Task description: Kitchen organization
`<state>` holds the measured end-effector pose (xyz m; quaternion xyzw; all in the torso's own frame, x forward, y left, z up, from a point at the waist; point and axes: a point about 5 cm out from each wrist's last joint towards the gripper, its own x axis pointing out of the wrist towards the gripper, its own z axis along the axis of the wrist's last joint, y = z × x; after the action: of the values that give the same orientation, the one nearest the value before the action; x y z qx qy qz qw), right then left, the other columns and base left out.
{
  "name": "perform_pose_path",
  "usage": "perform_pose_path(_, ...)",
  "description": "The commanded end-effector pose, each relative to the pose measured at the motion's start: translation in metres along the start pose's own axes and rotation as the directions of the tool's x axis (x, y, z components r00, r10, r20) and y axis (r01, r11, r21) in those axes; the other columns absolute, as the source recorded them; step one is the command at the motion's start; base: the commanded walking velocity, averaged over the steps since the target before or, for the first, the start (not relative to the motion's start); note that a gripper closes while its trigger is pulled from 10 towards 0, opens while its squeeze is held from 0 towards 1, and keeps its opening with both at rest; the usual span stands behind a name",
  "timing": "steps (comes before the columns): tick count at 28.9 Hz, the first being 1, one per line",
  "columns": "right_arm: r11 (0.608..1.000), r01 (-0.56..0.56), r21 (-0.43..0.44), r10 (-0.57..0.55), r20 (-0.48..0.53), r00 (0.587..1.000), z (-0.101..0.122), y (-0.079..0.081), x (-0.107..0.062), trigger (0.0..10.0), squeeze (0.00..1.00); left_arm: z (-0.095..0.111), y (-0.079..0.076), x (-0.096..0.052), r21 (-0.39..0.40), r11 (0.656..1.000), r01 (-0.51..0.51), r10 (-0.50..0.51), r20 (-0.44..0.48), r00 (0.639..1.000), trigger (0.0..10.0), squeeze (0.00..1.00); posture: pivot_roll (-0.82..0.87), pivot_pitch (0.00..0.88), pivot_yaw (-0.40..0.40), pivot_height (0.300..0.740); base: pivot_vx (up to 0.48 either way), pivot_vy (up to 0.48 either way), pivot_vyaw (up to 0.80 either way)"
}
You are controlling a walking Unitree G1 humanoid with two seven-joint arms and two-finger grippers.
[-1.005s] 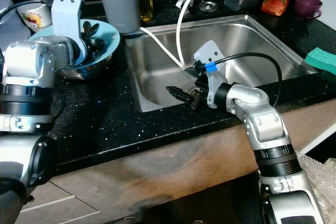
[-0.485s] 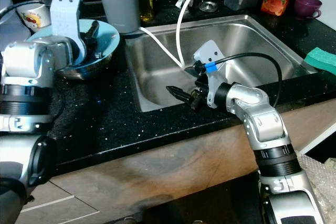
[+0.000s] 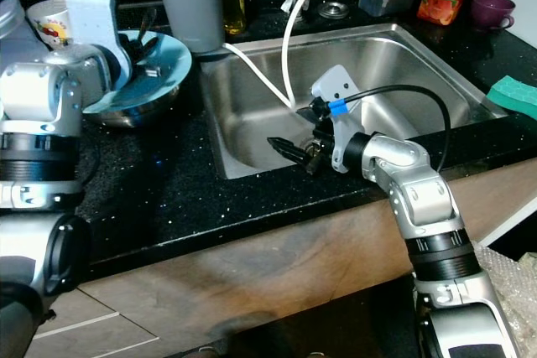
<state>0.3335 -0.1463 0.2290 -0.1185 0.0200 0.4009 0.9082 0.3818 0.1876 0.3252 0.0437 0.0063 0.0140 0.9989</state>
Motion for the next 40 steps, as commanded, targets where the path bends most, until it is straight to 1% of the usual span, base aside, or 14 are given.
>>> perform_pose_path(1,1.0,0.023,-0.008,-0.023,0.02,1.0,0.005,-0.004,-0.001,10.0,0.0,0.014,-0.001,-0.003,0.031,0.999,0.016,-0.019,0.106,0.994,0.0,0.0,0.02,0.065,-0.021,0.74,0.0,0.0,0.0)
perform_pose_path(2,0.999,0.052,0.002,-0.052,0.031,0.998,0.006,-0.007,-0.001,10.0,0.0,0.033,-0.016,-0.011,0.0,0.991,0.135,-0.131,0.25,0.959,0.0,0.0,0.02,0.065,-0.021,0.74,0.0,0.0,0.0)
perform_pose_path(4,0.997,0.083,0.011,-0.083,0.038,0.996,0.007,-0.01,-0.002,10.0,0.0,0.046,-0.034,-0.02,0.019,0.967,0.256,-0.245,0.364,0.899,0.0,0.0,0.02,0.065,-0.02,0.74,0.0,0.0,0.0)
perform_pose_path(6,0.994,0.11,0.017,-0.11,0.044,0.993,0.006,-0.012,-0.002,10.0,0.0,0.048,-0.053,-0.025,0.058,0.933,0.354,-0.348,0.389,0.853,0.0,0.0,0.02,0.065,-0.02,0.74,0.0,0.0,0.0)
perform_pose_path(7,0.994,0.11,0.017,-0.11,0.044,0.993,0.006,-0.012,-0.002,10.0,0.0,0.048,-0.053,-0.025,0.058,0.933,0.354,-0.348,0.389,0.853,0.0,0.0,0.02,0.065,-0.02,0.74,0.0,0.0,0.0)
perform_pose_path(9,0.989,0.143,0.022,-0.144,0.048,0.988,0.006,-0.015,-0.002,10.0,0.0,0.042,-0.071,-0.027,0.083,0.905,0.418,-0.417,0.37,0.83,0.0,0.0,0.03,0.066,-0.014,0.74,0.0,0.0,0.0)
perform_pose_path(12,0.981,0.191,0.03,-0.192,0.037,0.981,0.005,-0.02,-0.004,10.0,0.0,0.029,-0.086,-0.025,0.097,0.895,0.436,-0.443,0.315,0.839,0.0,0.0,0.02,0.067,-0.009,0.74,0.0,0.0,0.0)
perform_pose_path(16,0.977,0.21,0.031,-0.211,0.027,0.977,0.003,-0.021,-0.005,10.0,0.0,0.023,-0.092,-0.024,0.101,0.892,0.441,-0.451,0.295,0.843,0.0,0.0,0.02,0.068,-0.007,0.74,0.0,0.0,0.0)
perform_pose_path(18,0.969,0.246,0.014,-0.245,-0.029,0.969,-0.006,-0.024,-0.01,10.0,0.0,0.003,-0.111,-0.025,0.094,0.87,0.483,-0.491,0.248,0.835,0.0,0.0,0.02,0.07,-0.004,0.74,0.0,0.0,0.0)
perform_pose_path(19,0.969,0.246,0.014,-0.245,-0.029,0.969,-0.006,-0.024,-0.01,10.0,0.0,0.003,-0.111,-0.025,0.094,0.87,0.483,-0.491,0.248,0.835,0.0,0.0,0.02,0.07,-0.004,0.74,0.0,0.0,0.0)
perform_pose_path(21,0.964,0.265,0.005,-0.264,-0.074,0.962,-0.015,-0.024,-0.013,10.0,0.0,-0.015,-0.124,-0.026,0.174,0.851,0.495,-0.523,0.216,0.824,0.0,0.0,0.02,0.074,0.001,0.74,0.0,0.0,0.0)
perform_pose_path(25,0.962,0.271,0.014,-0.269,-0.096,0.958,-0.021,-0.021,-0.013,10.0,0.0,-0.038,-0.133,-0.025,0.214,0.847,0.487,-0.525,0.181,0.832,0.0,0.0,0.02,0.074,0.005,0.74,0.0,0.0,0.0)
perform_pose_path(34,0.964,0.267,0.012,-0.264,-0.105,0.959,-0.025,-0.014,-0.01,10.0,0.0,-0.08,-0.141,-0.021,0.275,0.836,0.474,-0.516,0.106,0.85,0.0,0.0,0.02,0.077,0.01,0.74,0.0,0.0,0.0)
perform_pose_path(40,0.963,0.271,0.01,-0.268,-0.1,0.958,-0.024,-0.013,-0.008,10.0,0.0,-0.106,-0.139,-0.016,0.246,0.844,0.476,-0.503,0.058,0.862,0.0,0.0,0.02,0.075,0.011,0.74,0.0,0.0,0.0)
